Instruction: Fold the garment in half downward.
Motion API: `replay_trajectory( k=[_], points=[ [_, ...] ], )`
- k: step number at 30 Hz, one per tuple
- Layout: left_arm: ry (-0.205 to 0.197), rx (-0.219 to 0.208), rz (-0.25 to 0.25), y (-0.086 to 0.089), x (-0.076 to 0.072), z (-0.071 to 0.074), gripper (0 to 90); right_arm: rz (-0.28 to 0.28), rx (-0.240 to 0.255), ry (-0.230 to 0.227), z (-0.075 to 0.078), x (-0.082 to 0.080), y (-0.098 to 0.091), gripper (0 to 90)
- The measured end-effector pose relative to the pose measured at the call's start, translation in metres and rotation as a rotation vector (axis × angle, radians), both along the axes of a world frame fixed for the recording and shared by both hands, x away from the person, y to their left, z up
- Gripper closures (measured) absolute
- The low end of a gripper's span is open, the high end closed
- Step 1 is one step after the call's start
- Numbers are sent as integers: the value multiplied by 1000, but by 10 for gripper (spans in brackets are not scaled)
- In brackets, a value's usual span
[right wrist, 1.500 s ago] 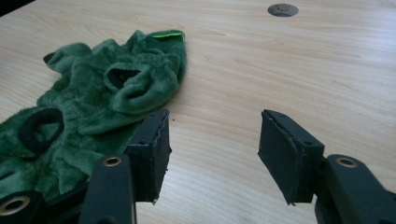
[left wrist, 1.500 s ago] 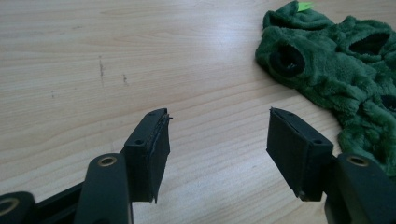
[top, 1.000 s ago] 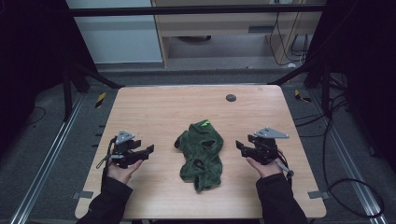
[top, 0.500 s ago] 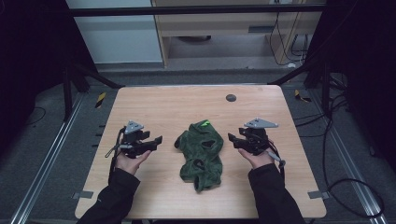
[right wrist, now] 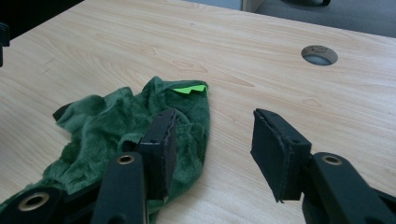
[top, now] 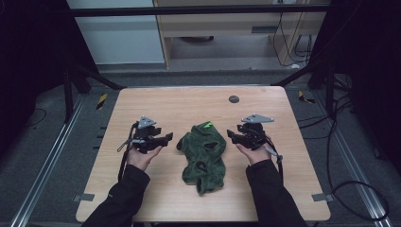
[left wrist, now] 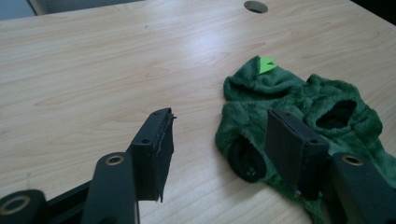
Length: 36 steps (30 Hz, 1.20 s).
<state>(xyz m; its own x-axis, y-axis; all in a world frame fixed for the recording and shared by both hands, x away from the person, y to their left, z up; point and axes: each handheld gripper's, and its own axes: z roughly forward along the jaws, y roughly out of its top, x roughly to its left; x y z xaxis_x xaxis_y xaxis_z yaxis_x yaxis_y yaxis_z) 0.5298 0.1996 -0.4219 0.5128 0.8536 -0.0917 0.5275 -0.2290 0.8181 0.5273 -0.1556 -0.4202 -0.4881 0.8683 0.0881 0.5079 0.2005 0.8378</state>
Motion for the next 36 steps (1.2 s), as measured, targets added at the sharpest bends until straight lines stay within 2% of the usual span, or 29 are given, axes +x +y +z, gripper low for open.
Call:
replay_trajectory(
  k=[17,23,32,36],
  points=[
    [9,50,-32,-29,28,-8,435,-23,4,40,-19,20,6,537],
    [31,45,-34,-36,38,-16,444,-17,-2,52,-24,30,13,544],
    [68,76,-42,-43,49,-34,460,-4,-11,79,-33,36,22,548],
    [84,66,-36,-47,53,-40,464,-8,-10,90,-36,40,24,550]
  ],
)
